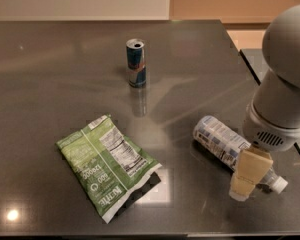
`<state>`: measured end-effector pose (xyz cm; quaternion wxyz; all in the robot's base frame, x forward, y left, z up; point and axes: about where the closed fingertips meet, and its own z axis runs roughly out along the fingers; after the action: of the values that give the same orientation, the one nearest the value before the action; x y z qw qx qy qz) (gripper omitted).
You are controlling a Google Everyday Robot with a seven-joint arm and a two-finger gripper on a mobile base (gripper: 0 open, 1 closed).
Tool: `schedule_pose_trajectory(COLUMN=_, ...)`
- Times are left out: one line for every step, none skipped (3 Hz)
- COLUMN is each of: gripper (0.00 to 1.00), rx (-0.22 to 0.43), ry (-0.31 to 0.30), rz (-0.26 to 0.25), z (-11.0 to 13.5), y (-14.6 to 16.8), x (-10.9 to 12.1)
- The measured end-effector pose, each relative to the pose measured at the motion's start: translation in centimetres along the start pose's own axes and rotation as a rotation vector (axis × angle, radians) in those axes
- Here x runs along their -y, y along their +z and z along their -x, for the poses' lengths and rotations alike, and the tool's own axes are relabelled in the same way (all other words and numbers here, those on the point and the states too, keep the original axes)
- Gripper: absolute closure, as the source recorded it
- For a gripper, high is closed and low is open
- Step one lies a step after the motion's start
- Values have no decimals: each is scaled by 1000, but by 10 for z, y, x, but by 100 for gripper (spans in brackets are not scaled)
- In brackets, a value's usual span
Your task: Pick blue plastic bottle
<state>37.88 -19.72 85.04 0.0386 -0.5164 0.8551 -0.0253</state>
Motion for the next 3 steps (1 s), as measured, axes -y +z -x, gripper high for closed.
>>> schedule_pose_trajectory(gripper=15, rx=-14, ry=14, rz=12, z=-3, y=12, x=-5)
schedule_pose_trajectory(gripper=39, rx=-20, ry=21, rz=14, z=-4, y=17, x=-6)
schedule_pose_trajectory(gripper=62, rx=-2, ry=18, rz=10, z=-1, y=9, x=-2)
